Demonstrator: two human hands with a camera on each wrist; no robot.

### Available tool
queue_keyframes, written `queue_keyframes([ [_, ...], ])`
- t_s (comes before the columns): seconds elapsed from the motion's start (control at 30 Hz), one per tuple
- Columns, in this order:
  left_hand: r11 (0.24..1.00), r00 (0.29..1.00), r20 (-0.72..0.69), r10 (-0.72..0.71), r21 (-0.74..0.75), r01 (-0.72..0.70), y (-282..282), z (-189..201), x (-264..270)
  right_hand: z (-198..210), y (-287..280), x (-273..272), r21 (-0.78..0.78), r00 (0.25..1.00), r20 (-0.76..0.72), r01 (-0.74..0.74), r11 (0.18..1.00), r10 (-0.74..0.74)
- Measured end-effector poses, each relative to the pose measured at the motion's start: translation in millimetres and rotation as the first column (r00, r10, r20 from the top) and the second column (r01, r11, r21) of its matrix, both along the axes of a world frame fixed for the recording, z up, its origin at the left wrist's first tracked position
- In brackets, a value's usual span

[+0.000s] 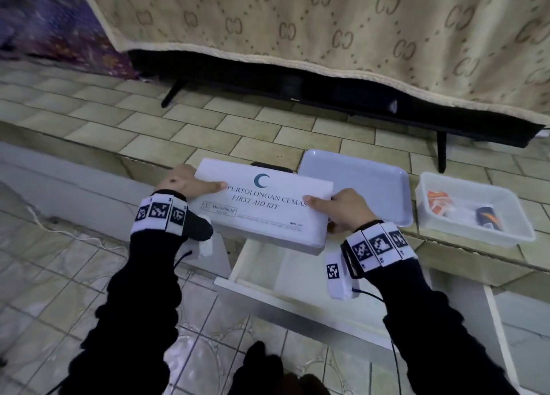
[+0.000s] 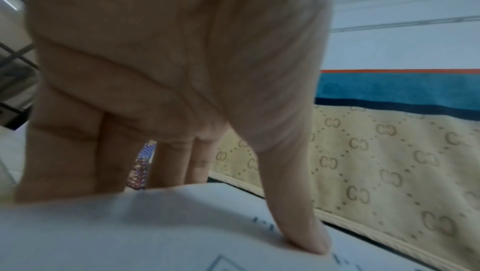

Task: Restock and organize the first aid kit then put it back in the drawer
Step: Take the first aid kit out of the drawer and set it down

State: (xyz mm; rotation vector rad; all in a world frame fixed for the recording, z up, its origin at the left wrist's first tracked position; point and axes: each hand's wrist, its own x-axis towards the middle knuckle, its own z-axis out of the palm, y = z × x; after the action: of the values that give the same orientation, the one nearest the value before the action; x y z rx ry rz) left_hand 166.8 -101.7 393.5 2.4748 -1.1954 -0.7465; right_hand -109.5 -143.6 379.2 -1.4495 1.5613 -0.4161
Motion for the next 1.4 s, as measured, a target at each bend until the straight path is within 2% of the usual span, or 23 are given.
queue_keyframes([
  [0.23, 0.999, 0.999, 0.042, 0.019, -0.036, -0.017, -63.3, 19.5, 50.0, 10.2, -63.3, 72.6, -0.099, 1.0, 0.006, 0.03, 0.995, -0.03],
  [0.47, 0.999, 0.997, 0.058, -0.044, 0.033, 0.042, -133.1, 8.8, 79.1, -5.5, -121.6, 127.8, -0.098, 0.99, -0.086, 0.1, 0.99, -0.109],
  [0.63, 0.993, 0.996, 0.054, -0.071, 0.101, 0.066, -168.3, -10.5, 94.1, -8.3, -150.3, 142.8, -0.104, 0.976, -0.18, 0.104, 0.989, -0.122],
  [0.97, 0.988, 0.994, 0.039, -0.105, 0.119, 0.099, -198.7, -28.6, 97.6, -32.7, -179.6, 146.6, -0.099, 0.946, -0.284, 0.135, 0.986, -0.158],
  [1.07, 0.993, 0.996, 0.043, -0.081, 0.093, 0.077, -199.6, -35.6, 95.9, -38.4, -178.5, 144.1, -0.104, 0.953, -0.252, 0.144, 0.984, -0.166],
  [1.17, 0.993, 0.962, 0.247, -0.118, 0.025, 0.116, -187.6, -39.3, 75.5, -42.2, -165.2, 133.9, -0.093, 0.972, -0.18, 0.136, 0.986, -0.151],
  [1.23, 0.954, 0.922, 0.302, -0.242, -0.1, 0.283, -176.7, -42.9, 47.5, -43.5, -145.7, 117.2, -0.154, 0.983, -0.061, 0.159, 0.975, -0.17],
  [1.3, 0.892, 0.887, 0.263, -0.379, -0.152, 0.426, -166.7, -48.3, 14.1, -40.3, -114.4, 94.0, -0.166, 0.981, 0.123, 0.166, 0.972, -0.147],
  [1.4, 0.876, 0.861, 0.249, -0.444, -0.08, 0.475, -157.4, -57.2, -28.8, -41.1, -52.6, 48.7, 0.04, 0.923, 0.378, 0.063, 0.997, -0.074],
])
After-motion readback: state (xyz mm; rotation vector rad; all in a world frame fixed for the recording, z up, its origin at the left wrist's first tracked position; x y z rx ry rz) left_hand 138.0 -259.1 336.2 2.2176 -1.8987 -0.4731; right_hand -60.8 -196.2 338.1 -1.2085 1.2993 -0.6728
